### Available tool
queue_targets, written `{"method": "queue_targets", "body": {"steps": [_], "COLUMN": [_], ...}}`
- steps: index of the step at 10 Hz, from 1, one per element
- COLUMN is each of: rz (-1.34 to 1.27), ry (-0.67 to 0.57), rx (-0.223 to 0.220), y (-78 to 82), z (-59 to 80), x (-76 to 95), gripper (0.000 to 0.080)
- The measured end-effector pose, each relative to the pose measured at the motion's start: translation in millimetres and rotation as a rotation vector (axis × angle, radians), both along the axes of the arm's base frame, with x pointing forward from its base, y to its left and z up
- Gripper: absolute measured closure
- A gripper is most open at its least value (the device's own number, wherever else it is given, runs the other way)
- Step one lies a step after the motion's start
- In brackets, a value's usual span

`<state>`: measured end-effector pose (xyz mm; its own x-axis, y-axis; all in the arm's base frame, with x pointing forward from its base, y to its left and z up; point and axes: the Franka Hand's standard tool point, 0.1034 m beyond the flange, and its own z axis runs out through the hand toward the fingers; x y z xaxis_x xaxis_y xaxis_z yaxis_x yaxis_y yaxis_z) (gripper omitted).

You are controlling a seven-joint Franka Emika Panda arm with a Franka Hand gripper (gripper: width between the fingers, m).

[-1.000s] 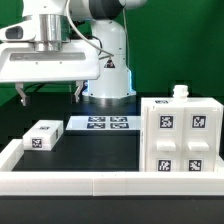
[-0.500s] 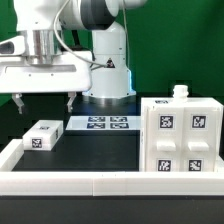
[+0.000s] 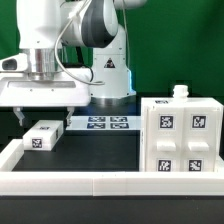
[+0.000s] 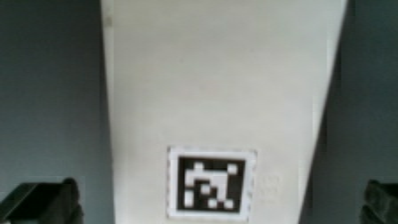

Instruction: Assemble cabinet

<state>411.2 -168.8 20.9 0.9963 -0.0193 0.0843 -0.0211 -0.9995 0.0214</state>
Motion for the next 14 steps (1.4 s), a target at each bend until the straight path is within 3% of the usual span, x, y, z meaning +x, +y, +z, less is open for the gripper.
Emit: {"method": "queue_targets", "body": {"steps": [4, 5, 6, 7, 11, 14], "rz": [0.015, 0.016, 0.015, 0.016, 0.020, 0.086], "ry": [-0.012, -0.016, -0.016, -0.016, -0.019, -0.068], "rx": [-0.016, -0.019, -0.019, -0.019, -0.020, -0.021], "y": [-0.5, -0.4, -0.6, -0.5, 0.7, 36.4], "z": [-13.4, -14.3, -14.7, -14.8, -13.0, 37.3], "x": [-2.3, -1.9, -2.0, -2.0, 0.0, 23.7], "gripper": [0.0002, 0.0130, 0.0130, 0.0261, 0.0258, 0.0258]}}
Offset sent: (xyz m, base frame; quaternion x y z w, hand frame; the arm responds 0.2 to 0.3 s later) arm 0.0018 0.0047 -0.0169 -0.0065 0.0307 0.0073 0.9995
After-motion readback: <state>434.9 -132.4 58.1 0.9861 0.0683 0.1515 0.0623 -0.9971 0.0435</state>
